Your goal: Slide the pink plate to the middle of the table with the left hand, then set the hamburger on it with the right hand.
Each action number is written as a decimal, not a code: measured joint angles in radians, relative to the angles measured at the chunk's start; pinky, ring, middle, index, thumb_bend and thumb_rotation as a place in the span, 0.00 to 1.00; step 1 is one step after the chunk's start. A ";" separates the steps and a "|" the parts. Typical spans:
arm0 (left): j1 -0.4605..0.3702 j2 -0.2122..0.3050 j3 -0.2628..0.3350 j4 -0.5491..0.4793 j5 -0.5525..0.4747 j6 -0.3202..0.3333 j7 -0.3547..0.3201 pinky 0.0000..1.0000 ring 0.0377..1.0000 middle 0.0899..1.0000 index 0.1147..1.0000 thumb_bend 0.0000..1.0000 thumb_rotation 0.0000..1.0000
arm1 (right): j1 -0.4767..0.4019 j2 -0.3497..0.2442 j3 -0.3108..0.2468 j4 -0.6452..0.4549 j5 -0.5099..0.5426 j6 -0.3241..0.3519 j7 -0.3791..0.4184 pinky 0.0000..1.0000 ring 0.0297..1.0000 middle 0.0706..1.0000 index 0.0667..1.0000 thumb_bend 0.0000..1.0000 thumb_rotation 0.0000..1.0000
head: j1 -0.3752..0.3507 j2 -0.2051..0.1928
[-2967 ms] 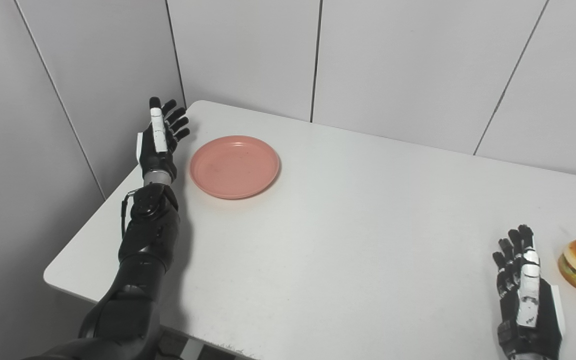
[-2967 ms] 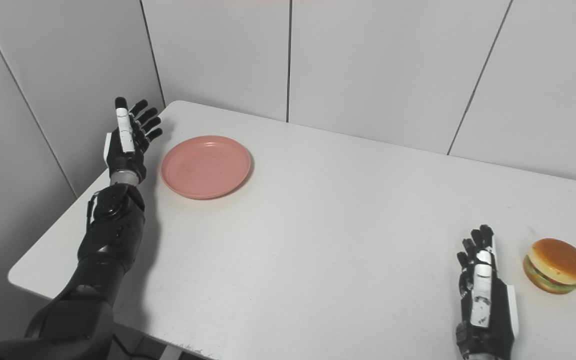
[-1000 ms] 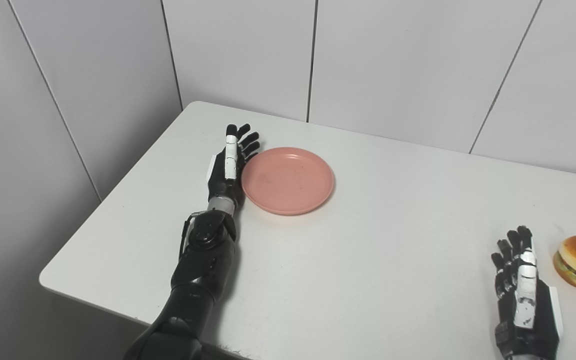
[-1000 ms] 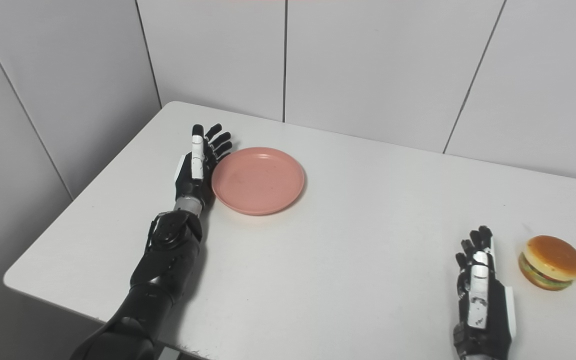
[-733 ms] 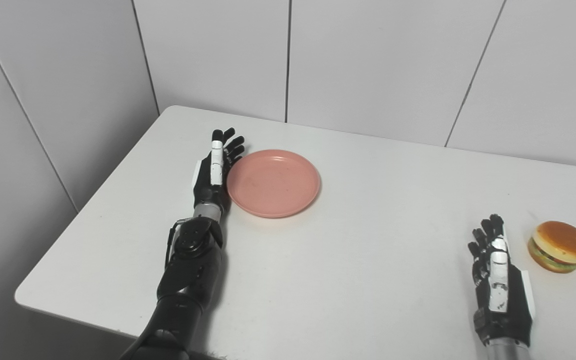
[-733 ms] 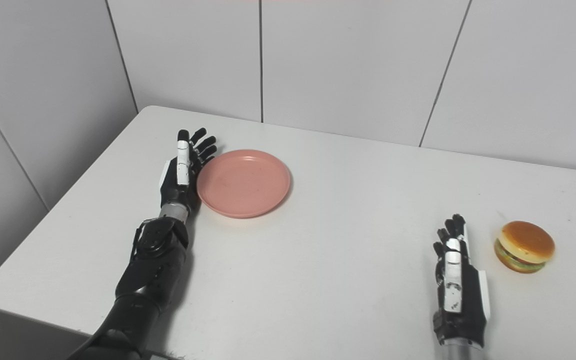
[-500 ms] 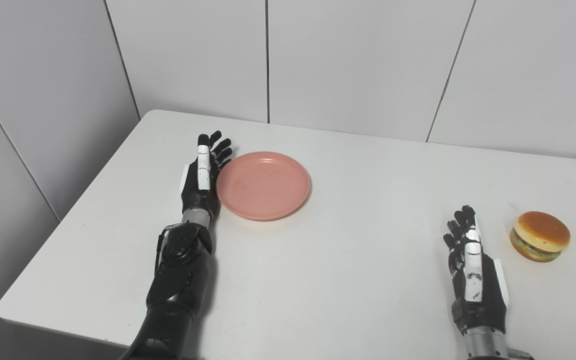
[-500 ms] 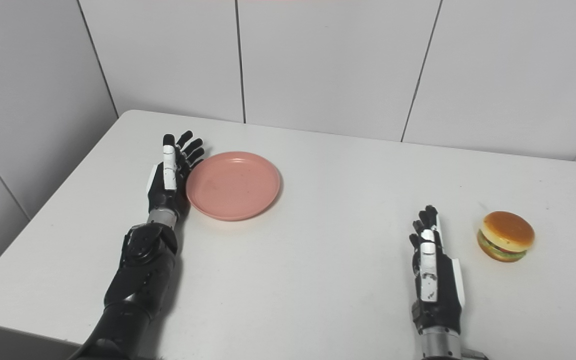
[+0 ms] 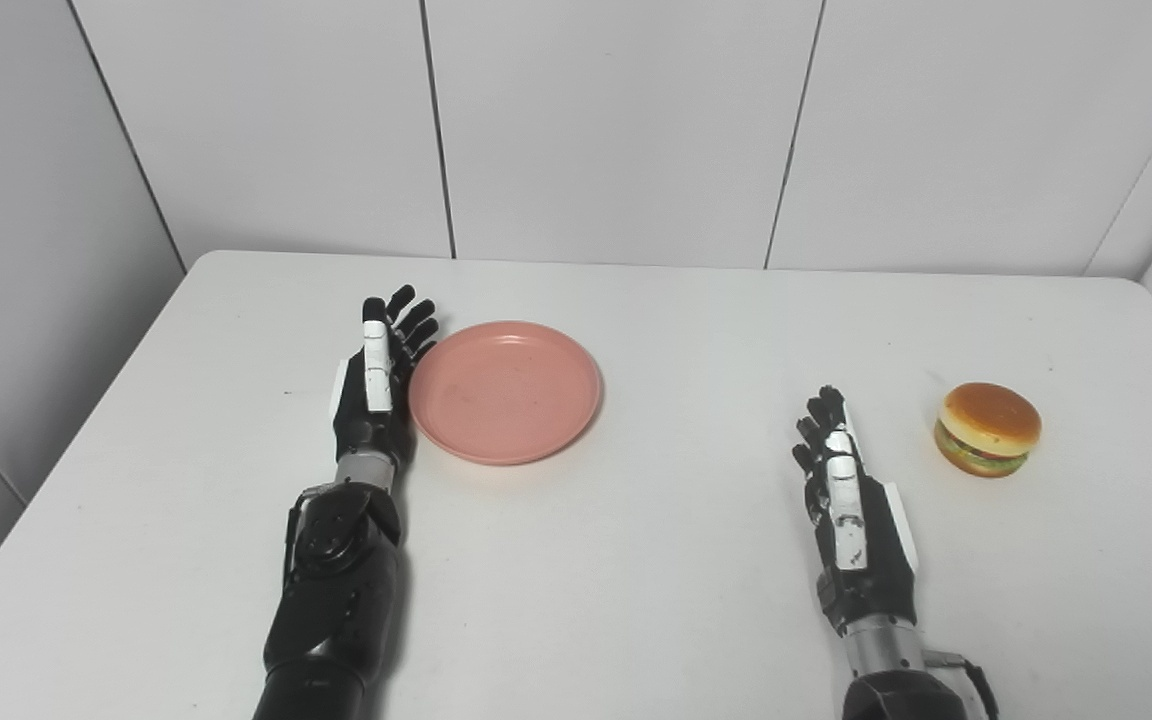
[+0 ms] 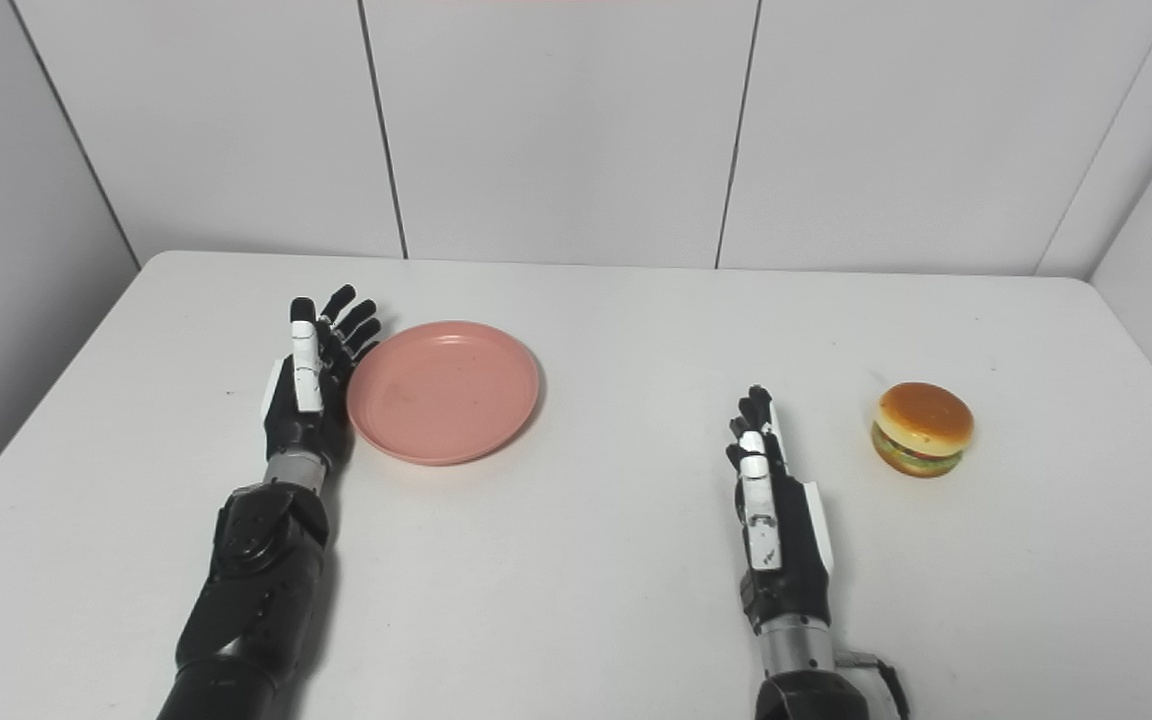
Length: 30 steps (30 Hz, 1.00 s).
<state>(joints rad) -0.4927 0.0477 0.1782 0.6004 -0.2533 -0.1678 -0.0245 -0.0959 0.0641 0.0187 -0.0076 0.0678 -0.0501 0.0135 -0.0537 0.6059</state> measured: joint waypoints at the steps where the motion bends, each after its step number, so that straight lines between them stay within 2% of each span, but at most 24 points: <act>1: 0.001 -0.001 -0.001 -0.001 0.000 0.001 0.000 0.88 0.88 0.86 0.85 0.79 1.00 | 0.000 0.000 0.000 0.000 0.000 0.000 -0.001 1.00 1.00 1.00 1.00 0.55 1.00 | -0.009 0.000; 13: 0.012 -0.032 -0.037 -0.023 0.001 0.014 -0.012 0.87 0.88 0.85 0.84 0.81 1.00 | -0.010 0.017 0.005 0.018 -0.016 0.000 -0.017 1.00 1.00 1.00 1.00 0.54 1.00 | -0.075 0.002; 23: 0.024 -0.044 -0.076 -0.046 0.019 0.029 -0.035 0.89 0.89 0.86 0.85 0.78 1.00 | -0.014 0.029 0.008 0.022 -0.017 0.000 -0.022 1.00 1.00 1.00 1.00 0.56 1.00 | -0.083 0.009; 30: 0.052 -0.081 -0.097 -0.100 0.019 0.061 -0.043 0.92 0.90 0.87 0.86 0.76 1.00 | -0.014 0.030 0.010 0.022 -0.023 0.000 -0.026 1.00 1.00 1.00 1.00 0.56 1.00 | -0.083 0.014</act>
<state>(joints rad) -0.4406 -0.0337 0.0810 0.5001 -0.2345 -0.1067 -0.0671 -0.1097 0.0944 0.0287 0.0141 0.0448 -0.0500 -0.0127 -0.1365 0.6197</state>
